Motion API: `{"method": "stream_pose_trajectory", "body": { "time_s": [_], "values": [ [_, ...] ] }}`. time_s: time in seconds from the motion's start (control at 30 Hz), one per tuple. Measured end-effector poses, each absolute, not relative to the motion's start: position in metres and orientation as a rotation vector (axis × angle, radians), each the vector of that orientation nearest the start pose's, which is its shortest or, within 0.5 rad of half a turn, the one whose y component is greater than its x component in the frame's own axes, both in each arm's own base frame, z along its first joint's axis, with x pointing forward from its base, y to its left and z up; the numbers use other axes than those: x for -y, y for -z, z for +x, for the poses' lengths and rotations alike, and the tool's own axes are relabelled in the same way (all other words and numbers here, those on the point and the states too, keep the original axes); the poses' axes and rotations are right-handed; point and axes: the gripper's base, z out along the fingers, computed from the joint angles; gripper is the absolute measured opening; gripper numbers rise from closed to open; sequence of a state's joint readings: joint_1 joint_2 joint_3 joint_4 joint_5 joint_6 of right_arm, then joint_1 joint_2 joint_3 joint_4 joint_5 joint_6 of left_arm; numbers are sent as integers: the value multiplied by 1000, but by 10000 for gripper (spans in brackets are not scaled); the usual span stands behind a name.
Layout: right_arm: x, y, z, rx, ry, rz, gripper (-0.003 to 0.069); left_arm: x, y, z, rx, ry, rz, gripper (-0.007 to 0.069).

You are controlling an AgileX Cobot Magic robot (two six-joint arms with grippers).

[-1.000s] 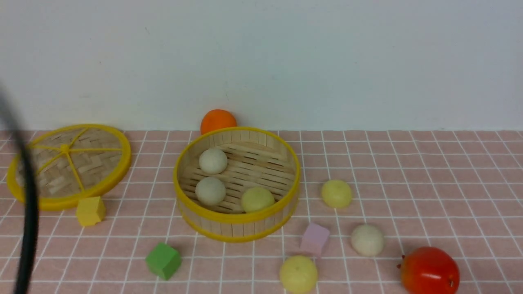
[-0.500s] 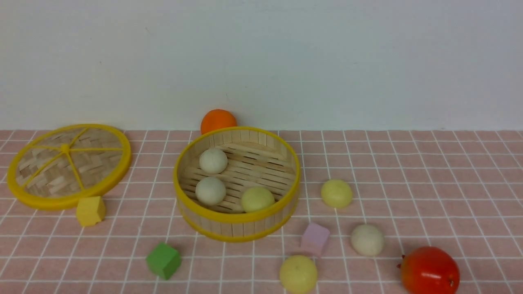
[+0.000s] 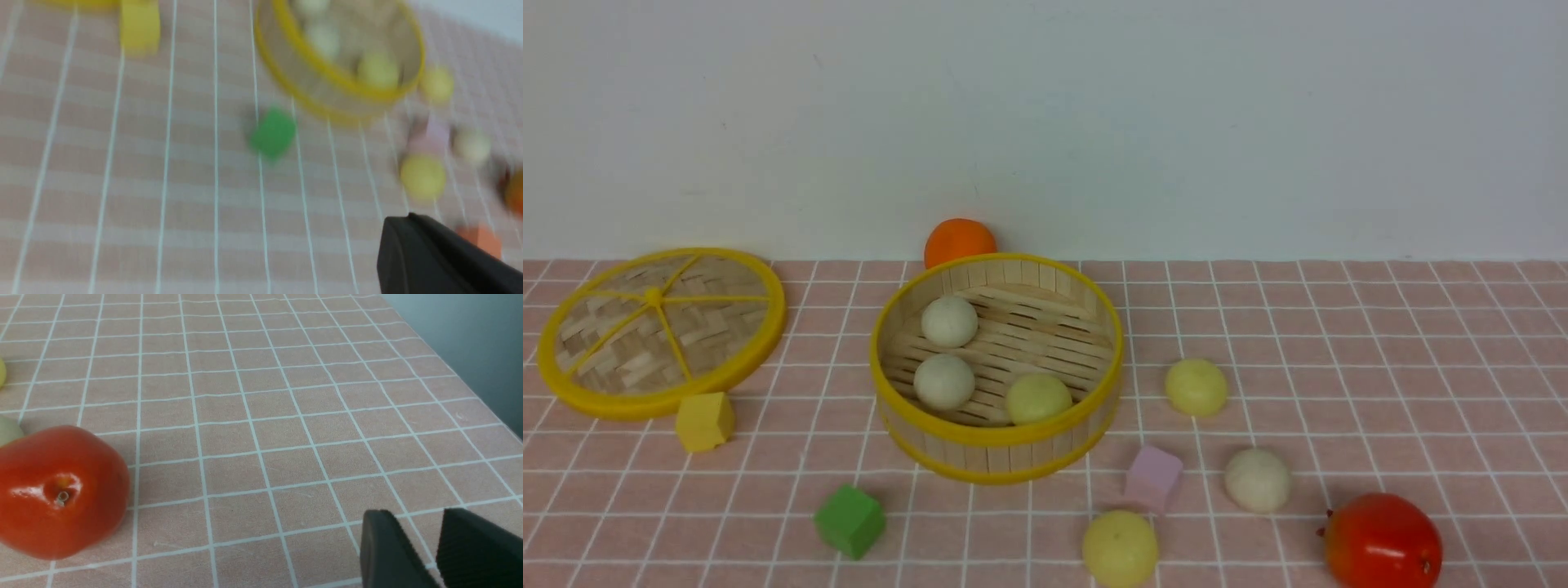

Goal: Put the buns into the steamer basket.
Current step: Use the right arm to grab a steamed stuffed bun

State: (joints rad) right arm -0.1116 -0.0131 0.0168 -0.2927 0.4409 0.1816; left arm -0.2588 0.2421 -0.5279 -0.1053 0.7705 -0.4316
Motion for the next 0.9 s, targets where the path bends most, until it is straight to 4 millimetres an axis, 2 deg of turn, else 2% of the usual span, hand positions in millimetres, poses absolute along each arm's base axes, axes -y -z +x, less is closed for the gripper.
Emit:
{"method": "stream_pose_trajectory", "body": {
  "time_s": [0.13,0.27,0.33,0.43,0.47,0.5,0.57,0.9],
  "values": [
    [17,-170,49,-1914,250,110,242,14,-296,53,-1875,485,-191,13],
    [17,-170,49,-1914,250,110,242,5,-258,55,-1820,316,-235,13],
    [17,-170,49,-1914,250,110,242,4,-247,54,-1816,292,-245,13],
    [17,-170,49,-1914,250,110,242,2,-200,50,-1857,252,-274,13],
    [17,-170,49,-1914,250,110,242,2,-197,50,-1862,251,-274,13],
    [17,-170,49,-1914,250,110,242,2,-179,50,-1891,245,-278,13],
    [17,-171,49,-1913,250,109,242,1,-175,52,-1868,237,-267,13],
    [17,-170,49,-1914,251,109,242,1,-176,53,-1824,237,-258,13]
  ]
}}
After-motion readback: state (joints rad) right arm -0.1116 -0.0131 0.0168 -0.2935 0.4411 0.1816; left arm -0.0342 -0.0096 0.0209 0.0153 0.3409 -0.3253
